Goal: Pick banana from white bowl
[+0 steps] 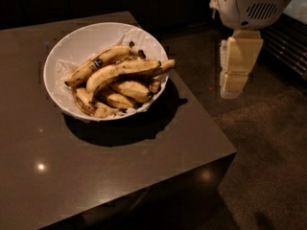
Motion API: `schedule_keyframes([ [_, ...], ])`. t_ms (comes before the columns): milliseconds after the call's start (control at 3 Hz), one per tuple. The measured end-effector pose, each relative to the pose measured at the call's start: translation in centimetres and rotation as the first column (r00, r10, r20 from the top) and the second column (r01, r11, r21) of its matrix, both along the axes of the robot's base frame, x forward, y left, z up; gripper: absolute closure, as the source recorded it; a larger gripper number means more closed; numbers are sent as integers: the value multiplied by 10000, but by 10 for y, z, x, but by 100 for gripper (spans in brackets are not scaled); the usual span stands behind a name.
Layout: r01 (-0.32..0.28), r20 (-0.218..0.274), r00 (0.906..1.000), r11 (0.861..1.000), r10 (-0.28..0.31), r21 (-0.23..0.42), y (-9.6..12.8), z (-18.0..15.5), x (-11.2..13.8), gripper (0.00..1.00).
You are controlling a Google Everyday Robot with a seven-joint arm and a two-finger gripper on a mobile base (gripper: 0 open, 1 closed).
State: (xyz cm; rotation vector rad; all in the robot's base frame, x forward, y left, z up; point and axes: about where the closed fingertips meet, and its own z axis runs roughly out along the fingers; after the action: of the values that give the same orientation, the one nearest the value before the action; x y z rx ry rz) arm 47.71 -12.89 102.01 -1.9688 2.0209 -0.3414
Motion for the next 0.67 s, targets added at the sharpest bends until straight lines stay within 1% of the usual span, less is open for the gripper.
schedule_keyframes([
  [333,2,4,10000,10000,-2,2,0,0,0,0],
  [667,-667,-565,9963,9974,651,-265,26,-9,15,0],
])
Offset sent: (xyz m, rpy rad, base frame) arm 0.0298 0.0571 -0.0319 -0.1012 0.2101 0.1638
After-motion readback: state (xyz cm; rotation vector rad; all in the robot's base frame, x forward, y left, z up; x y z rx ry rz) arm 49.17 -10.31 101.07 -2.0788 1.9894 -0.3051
